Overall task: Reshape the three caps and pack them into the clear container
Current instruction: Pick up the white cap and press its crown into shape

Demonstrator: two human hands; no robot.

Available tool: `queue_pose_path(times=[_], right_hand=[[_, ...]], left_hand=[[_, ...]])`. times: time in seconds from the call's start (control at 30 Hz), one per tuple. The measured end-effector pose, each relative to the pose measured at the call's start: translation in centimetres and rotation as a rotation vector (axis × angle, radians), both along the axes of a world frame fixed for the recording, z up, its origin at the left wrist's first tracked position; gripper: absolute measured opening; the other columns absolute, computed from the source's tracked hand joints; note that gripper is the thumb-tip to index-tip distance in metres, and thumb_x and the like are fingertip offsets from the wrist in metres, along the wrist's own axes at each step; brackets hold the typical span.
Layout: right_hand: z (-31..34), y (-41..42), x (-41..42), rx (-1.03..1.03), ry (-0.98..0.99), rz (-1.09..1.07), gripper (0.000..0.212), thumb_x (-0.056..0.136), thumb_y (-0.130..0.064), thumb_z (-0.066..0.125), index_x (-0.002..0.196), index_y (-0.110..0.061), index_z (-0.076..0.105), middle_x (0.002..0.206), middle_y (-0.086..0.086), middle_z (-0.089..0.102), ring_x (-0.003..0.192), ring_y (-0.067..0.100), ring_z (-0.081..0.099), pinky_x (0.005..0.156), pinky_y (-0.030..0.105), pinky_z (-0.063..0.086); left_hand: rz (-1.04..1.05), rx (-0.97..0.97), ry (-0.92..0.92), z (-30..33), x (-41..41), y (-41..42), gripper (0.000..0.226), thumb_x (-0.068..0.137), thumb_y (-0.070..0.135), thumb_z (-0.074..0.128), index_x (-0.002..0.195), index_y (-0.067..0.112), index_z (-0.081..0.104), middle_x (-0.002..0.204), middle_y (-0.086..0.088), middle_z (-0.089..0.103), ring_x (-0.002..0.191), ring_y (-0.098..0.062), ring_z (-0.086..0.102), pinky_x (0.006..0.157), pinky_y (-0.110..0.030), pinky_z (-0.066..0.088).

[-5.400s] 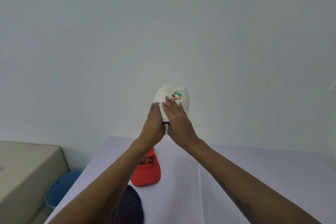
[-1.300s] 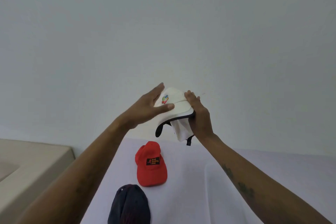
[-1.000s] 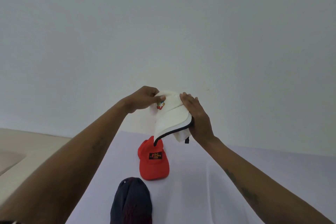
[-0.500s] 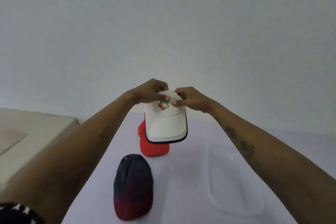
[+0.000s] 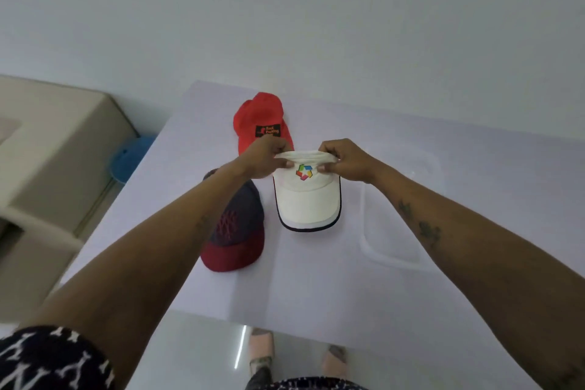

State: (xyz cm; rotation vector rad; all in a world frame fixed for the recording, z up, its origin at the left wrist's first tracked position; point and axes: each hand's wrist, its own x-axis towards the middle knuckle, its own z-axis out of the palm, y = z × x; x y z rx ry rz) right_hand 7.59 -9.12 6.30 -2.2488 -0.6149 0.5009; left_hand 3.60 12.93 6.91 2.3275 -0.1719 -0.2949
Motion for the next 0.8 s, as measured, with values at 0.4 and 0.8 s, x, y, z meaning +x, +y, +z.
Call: queue_pose_path(times=[0.4,0.8], right_hand=[[-11.8,-1.2,0.6,-0.132,-0.224,-0.178,0.015,0.080,-0.017,0.057,0.089,-0.006,0.060,0.075,0.003,0.058,0.074,0.029,0.057,0.074,0.036,0.038],[-13.4,-1.6,1.2,-0.155,-0.123,-0.237,0.046,0.079,-0.002,0.049,0.123,-0.016,0.048,0.119,0.006,0.053,0.111,0.023,0.049,0.097,0.035,0.023]], left_hand=[[0.234,-0.102,-0.131,-11.3,1.1,-3.9,0.017,0.085,0.012,0.064,0.098,0.001,0.063,0.095,-0.011,0.065,0.085,-0.019,0.053,0.077,-0.032,0.042],[0.263,-0.152,-0.152,-14.8,1.4,-5.2,0.034,0.086,0.011,0.063,0.118,0.004,0.056,0.115,-0.012,0.058,0.101,-0.021,0.053,0.086,-0.025,0.039]])
